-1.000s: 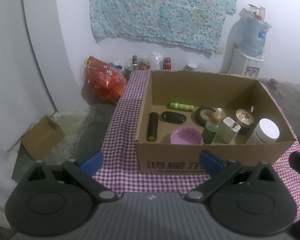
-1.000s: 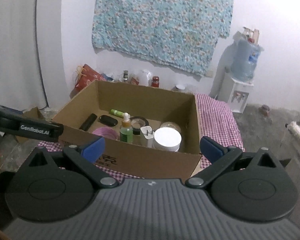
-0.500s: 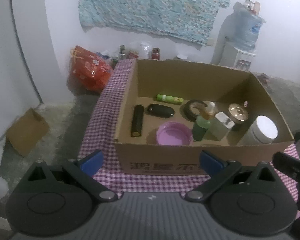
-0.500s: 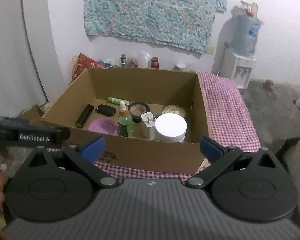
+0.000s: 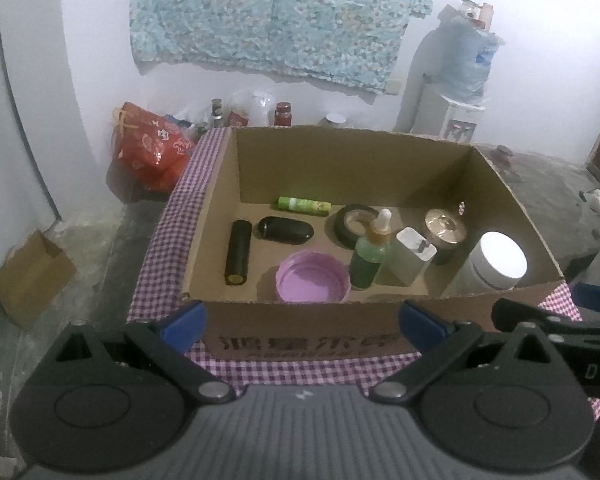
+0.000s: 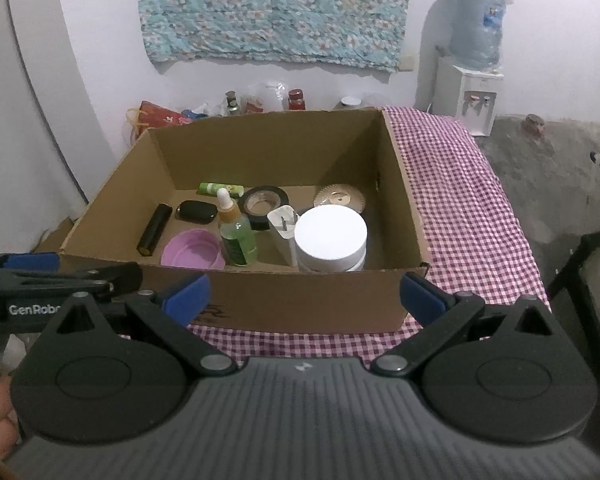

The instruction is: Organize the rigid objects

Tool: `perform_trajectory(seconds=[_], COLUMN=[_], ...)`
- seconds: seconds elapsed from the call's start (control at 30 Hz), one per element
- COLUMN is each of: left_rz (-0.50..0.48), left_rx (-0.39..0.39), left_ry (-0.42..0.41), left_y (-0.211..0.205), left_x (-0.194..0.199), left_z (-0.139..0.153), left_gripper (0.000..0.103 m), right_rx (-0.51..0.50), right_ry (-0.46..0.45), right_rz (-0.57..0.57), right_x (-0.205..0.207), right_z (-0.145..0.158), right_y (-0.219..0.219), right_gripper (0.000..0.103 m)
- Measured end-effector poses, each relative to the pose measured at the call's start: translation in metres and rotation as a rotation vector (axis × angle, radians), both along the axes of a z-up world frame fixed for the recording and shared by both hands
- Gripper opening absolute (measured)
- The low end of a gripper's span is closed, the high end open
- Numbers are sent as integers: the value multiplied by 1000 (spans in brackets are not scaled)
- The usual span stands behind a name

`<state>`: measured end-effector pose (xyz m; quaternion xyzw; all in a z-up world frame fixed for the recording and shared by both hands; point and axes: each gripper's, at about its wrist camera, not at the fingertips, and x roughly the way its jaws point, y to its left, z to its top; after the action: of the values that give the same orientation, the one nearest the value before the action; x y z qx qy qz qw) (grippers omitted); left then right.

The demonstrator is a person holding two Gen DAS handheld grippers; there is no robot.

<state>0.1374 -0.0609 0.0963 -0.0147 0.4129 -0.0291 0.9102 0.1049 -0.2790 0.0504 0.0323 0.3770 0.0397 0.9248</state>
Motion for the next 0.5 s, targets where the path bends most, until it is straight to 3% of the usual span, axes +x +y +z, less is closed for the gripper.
perform_trajectory(seconds=[0.5], left_rz=[-10], left_rx=[-2], left_ry=[-16], left_y=[-1], left_x=[5], left_z=[-3], left_gripper=[103], right_rx=[14], right_ry=[8], right_rz=[-26], right_x=[6], right_z=[-7], right_y=[-4], right_gripper=[101])
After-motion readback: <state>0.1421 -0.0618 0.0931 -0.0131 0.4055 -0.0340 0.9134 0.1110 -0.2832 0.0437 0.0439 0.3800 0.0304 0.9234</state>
